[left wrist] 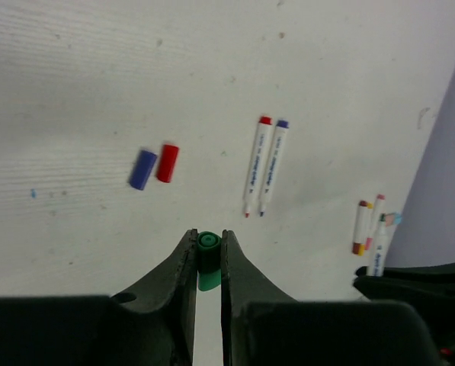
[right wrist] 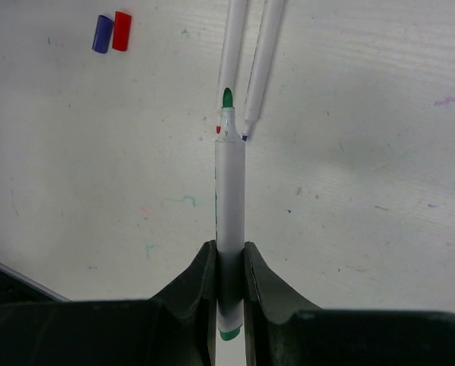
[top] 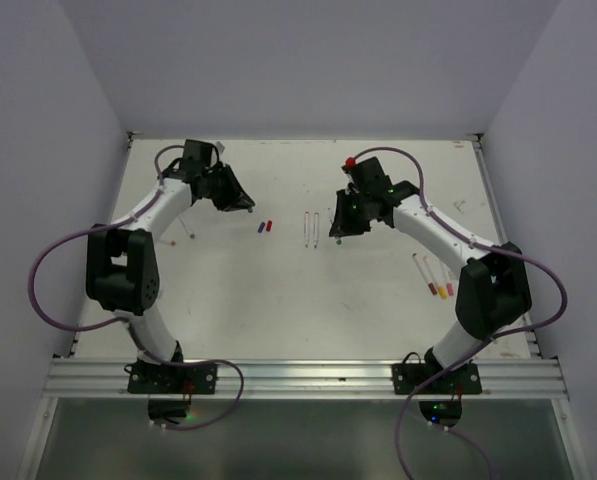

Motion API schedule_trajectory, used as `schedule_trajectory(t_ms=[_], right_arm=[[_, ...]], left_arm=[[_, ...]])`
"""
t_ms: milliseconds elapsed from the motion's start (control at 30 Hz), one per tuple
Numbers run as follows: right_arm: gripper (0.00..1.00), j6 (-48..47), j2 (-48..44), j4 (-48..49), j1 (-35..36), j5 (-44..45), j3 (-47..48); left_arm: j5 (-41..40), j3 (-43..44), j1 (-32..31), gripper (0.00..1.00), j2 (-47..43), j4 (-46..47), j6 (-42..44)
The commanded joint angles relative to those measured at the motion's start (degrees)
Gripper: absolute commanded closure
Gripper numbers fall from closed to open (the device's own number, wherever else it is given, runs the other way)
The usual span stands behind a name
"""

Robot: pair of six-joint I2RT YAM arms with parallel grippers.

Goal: Open the pen caps

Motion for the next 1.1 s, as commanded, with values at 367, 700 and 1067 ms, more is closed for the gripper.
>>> schedule_trajectory(t_ms=[367,700,1067], right_arm=[[1.00,4.4,6.1,12.9,-1.6,-6.5,-3.3],[1.00,5.3,10.5,13.7,-3.0,-6.2,-0.7],[1.00,6.8,13.4,15.7,-3.9,-5.7,-1.0]], left_arm=[[-8.9,2.0,-2.1,1.00,8.8,-6.0,23.9],[-9.6,7.1,-2.6,0.98,14.8,-5.8,24.9],[-7.4,8.0,-3.3,0.84,17.6,-4.8,23.0]])
